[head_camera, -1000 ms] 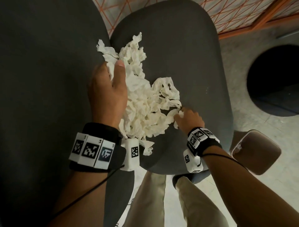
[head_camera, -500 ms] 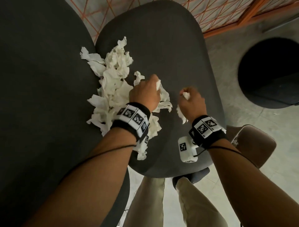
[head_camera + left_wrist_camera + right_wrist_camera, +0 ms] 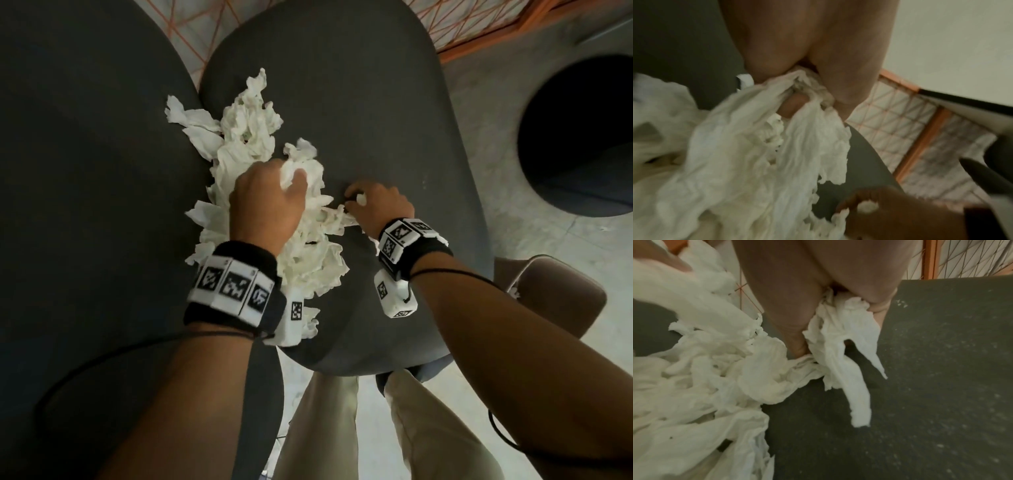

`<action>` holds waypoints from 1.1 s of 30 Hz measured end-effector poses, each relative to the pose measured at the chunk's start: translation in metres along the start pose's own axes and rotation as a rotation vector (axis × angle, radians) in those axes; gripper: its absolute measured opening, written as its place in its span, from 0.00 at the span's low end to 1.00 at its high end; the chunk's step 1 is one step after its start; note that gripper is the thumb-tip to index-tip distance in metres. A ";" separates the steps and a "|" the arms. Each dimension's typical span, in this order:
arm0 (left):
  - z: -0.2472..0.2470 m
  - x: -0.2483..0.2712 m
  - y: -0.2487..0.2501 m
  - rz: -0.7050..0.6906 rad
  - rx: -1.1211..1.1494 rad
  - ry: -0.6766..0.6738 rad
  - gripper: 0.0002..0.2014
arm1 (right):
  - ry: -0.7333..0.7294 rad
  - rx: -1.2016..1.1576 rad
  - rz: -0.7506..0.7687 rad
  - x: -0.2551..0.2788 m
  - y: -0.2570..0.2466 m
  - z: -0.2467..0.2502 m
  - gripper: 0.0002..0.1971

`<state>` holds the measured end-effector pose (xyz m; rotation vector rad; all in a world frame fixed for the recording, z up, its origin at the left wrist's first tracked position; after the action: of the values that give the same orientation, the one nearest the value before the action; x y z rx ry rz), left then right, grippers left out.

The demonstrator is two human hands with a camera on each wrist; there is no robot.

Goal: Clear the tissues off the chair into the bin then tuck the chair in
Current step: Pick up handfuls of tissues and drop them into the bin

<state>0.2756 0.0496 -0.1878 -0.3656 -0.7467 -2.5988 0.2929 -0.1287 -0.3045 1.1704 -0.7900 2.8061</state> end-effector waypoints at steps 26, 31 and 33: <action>-0.112 0.029 0.014 -0.032 -0.329 -0.503 0.26 | 0.266 -0.682 -0.046 0.049 0.062 0.030 0.22; -0.139 0.027 0.015 -0.059 -0.418 -0.480 0.23 | 0.230 -0.792 -0.188 0.056 0.094 0.027 0.06; -0.139 0.025 0.018 -0.076 -0.426 -0.464 0.15 | 0.173 -0.830 -0.276 0.060 0.109 0.020 0.13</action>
<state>0.2432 -0.0491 -0.2854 -1.1133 -0.3337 -2.7644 0.2422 -0.2442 -0.3014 0.7865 -1.4293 1.9634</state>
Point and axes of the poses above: each hand's wrist, its own x-axis away from the middle knuckle, its own z-axis out of the back of the hand, y = z × x, the point moved 8 cm from there along -x, towards the middle knuckle, and after that the axes turned 3 degrees about -y, right-handed, at the moved point
